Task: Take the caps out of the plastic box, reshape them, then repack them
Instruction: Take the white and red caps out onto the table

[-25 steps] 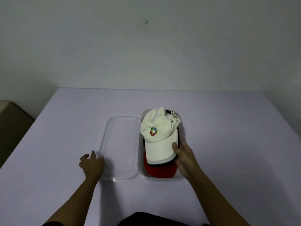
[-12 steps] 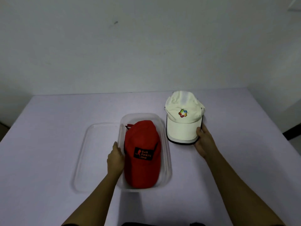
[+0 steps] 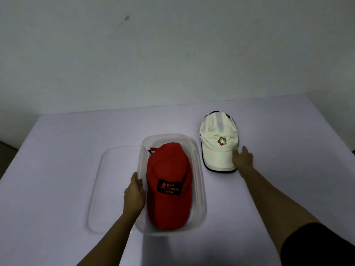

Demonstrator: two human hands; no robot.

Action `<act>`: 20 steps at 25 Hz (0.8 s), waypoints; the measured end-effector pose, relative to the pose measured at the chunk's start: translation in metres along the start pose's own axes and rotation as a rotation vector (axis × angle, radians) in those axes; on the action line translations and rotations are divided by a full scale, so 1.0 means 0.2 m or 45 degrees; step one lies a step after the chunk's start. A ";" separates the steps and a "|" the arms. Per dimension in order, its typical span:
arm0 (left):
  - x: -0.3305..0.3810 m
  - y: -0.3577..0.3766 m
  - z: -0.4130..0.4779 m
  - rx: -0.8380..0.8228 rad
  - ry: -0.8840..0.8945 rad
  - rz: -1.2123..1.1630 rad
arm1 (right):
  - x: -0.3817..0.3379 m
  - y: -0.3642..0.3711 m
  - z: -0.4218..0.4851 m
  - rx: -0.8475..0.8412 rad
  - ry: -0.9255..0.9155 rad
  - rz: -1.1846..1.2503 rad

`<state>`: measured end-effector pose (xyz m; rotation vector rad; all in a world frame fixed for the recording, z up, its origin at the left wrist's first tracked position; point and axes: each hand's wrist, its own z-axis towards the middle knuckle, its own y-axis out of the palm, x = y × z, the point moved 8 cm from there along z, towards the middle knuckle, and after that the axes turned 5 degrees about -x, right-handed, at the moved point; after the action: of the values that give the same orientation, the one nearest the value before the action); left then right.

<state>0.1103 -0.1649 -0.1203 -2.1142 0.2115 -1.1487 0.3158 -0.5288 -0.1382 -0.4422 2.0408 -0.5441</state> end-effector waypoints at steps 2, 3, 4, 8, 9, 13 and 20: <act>0.00 0.00 0.00 0.005 0.001 -0.026 | -0.21 0.03 -0.14 0.120 -0.360 -0.089; 0.01 0.01 0.00 0.007 0.005 -0.031 | -0.31 0.11 -0.26 0.036 -0.565 -0.079; 0.01 0.01 -0.01 0.005 0.001 -0.029 | -0.39 0.22 -0.38 -0.129 -0.737 -0.102; 0.01 0.00 0.00 0.007 -0.015 -0.051 | -0.40 0.59 -0.65 -0.410 -0.851 -0.825; 0.02 0.01 -0.01 0.005 -0.016 -0.056 | -0.41 0.60 -0.68 -0.362 -0.785 -0.873; 0.09 -0.02 -0.02 0.071 0.004 -0.009 | -0.52 0.61 -0.79 -0.417 -0.799 -0.441; 0.52 -0.26 -0.19 0.022 0.175 -0.692 | -0.71 0.33 -1.04 -0.657 -0.890 0.564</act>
<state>0.1327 -0.1919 -0.0042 -2.1395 -0.3330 -1.5974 0.1990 -0.3594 0.0200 -0.3872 1.4958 0.3823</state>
